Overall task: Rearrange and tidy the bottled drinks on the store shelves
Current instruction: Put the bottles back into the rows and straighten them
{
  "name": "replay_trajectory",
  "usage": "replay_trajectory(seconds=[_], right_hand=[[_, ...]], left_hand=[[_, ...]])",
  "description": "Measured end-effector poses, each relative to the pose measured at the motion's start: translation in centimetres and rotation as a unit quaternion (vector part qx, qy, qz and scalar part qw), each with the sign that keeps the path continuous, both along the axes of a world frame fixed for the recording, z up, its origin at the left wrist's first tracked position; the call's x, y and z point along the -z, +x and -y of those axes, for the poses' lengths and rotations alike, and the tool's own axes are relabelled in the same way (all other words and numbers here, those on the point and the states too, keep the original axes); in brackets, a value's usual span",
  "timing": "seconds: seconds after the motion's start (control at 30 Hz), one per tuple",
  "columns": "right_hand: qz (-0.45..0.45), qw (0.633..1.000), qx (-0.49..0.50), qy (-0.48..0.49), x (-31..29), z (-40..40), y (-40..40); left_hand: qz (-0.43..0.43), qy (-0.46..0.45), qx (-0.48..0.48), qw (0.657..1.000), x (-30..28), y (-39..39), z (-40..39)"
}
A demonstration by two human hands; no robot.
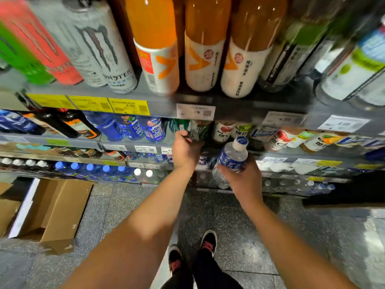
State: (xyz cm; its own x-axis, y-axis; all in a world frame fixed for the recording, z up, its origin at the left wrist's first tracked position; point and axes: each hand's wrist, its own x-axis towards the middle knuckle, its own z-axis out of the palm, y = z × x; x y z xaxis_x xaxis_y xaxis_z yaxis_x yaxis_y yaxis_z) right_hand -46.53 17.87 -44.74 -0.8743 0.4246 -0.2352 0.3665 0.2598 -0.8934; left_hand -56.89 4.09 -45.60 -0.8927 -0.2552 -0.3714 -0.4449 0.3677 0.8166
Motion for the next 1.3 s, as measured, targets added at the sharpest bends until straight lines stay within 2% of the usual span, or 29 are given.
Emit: replay_trajectory(seconds=[0.07, 0.2, 0.33, 0.47, 0.57, 0.67, 0.9, 1.17, 1.3], right_hand=[[-0.002, 1.0, 0.004, -0.002, -2.2, 0.2, 0.8], [-0.016, 1.0, 0.021, 0.009, -7.2, 1.1, 2.7], [-0.039, 0.998, 0.045, -0.018, -12.3, 1.2, 4.7], [-0.099, 0.993, 0.066, -0.001, -16.6, 1.7, 7.3], [-0.121, 0.99, 0.025, 0.061, -19.0, 0.0, 9.7], [-0.127, 0.987, -0.031, 0.095, -20.7, -3.9, 11.5], [-0.101, 0.988, -0.078, 0.086, -22.3, -15.8, 13.5], [-0.104, 0.993, 0.008, 0.048, -20.0, -33.5, 15.9], [-0.113, 0.991, 0.061, 0.032, -19.2, -40.9, 15.9]], left_hand=[[-0.031, 0.021, 0.072, 0.997, -2.9, 1.8, 1.2], [-0.037, 0.147, 0.222, 0.963, -9.4, 6.6, 1.5], [-0.042, 0.2, 0.306, 0.93, -14.0, 9.7, -0.3], [-0.094, 0.175, 0.289, 0.936, -16.3, 11.8, -2.2], [-0.133, 0.16, 0.287, 0.935, -17.8, 13.0, -4.0], [-0.174, 0.165, 0.289, 0.927, -19.8, 14.1, -6.4], [-0.172, 0.213, 0.252, 0.928, -22.2, 15.5, -16.2], [-0.171, 0.22, 0.23, 0.933, -23.4, 17.4, -33.5], [-0.142, 0.202, 0.212, 0.946, -22.9, 18.7, -39.8]])
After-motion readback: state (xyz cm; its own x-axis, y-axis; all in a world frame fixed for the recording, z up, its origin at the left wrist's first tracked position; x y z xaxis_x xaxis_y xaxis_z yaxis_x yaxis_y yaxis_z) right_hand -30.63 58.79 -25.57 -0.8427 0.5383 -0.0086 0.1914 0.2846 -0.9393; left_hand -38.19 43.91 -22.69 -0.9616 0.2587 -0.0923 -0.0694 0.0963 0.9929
